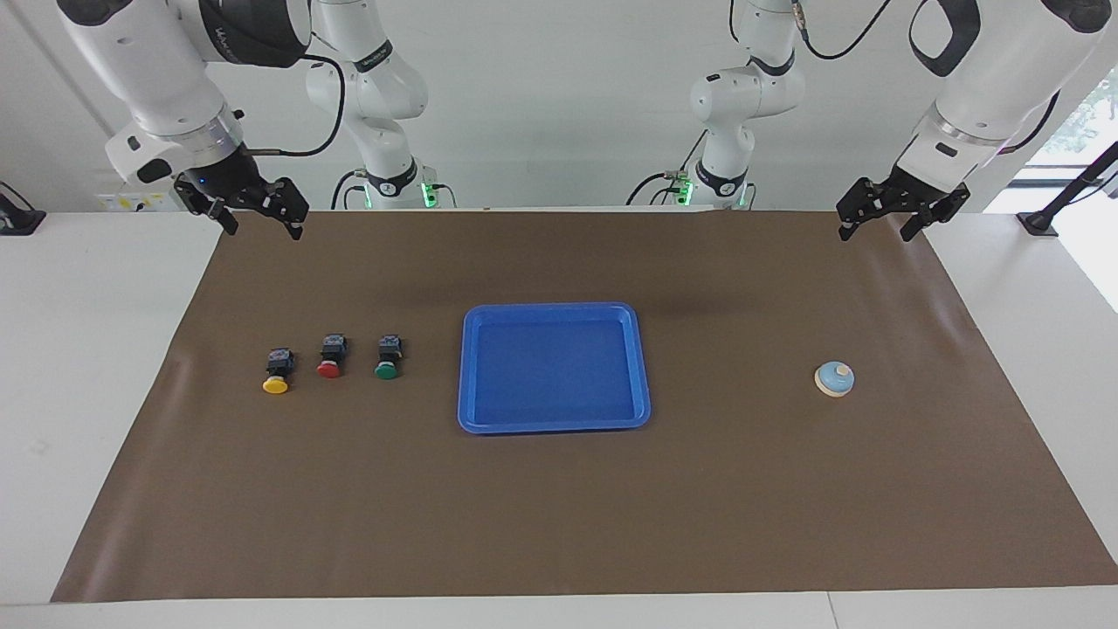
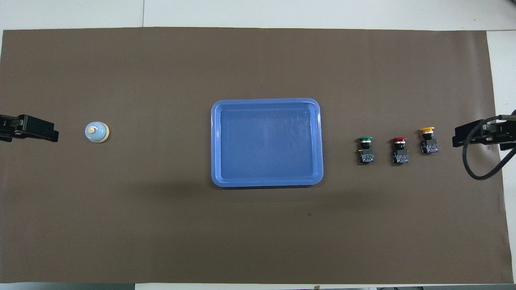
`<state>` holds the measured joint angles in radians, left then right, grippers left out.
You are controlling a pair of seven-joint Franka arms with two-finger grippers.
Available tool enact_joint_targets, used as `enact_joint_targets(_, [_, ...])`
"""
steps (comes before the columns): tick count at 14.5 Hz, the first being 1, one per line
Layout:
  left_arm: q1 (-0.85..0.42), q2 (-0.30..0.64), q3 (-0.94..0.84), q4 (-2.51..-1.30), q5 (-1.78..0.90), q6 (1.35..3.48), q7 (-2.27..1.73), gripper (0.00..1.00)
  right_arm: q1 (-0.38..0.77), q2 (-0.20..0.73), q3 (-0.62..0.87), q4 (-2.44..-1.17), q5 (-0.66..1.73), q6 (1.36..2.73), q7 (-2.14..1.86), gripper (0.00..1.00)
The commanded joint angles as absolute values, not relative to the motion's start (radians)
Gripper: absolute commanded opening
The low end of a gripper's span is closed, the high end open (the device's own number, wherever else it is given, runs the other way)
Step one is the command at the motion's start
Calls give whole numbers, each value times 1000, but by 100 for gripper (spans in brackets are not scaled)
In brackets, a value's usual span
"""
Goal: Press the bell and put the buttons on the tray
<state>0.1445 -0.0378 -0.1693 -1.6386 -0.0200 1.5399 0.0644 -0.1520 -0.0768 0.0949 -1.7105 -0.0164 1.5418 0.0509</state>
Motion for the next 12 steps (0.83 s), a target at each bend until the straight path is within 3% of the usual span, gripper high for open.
enact_joint_targets(1, [137, -28, -166, -1617, -15, 1534, 72, 100, -161, -100, 98, -1738, 2, 1551, 35, 100])
enact_joint_targets(8, [118, -37, -172, -1640, -18, 1580, 35, 97, -163, -100, 98, -1738, 2, 1551, 35, 100])
enact_joint_targets(9, [115, -35, -170, -1640, -15, 1603, 31, 32, -163, -100, 98, -1738, 2, 1551, 35, 100])
enact_joint_targets(10, [120, -35, -170, -1640, -6, 1601, 29, 0, -163, -100, 98, -1738, 2, 1551, 35, 100])
enact_joint_targets(12, [135, -35, -161, -1651, -2, 1615, 34, 0, -163, -100, 98, -1738, 2, 1551, 35, 100])
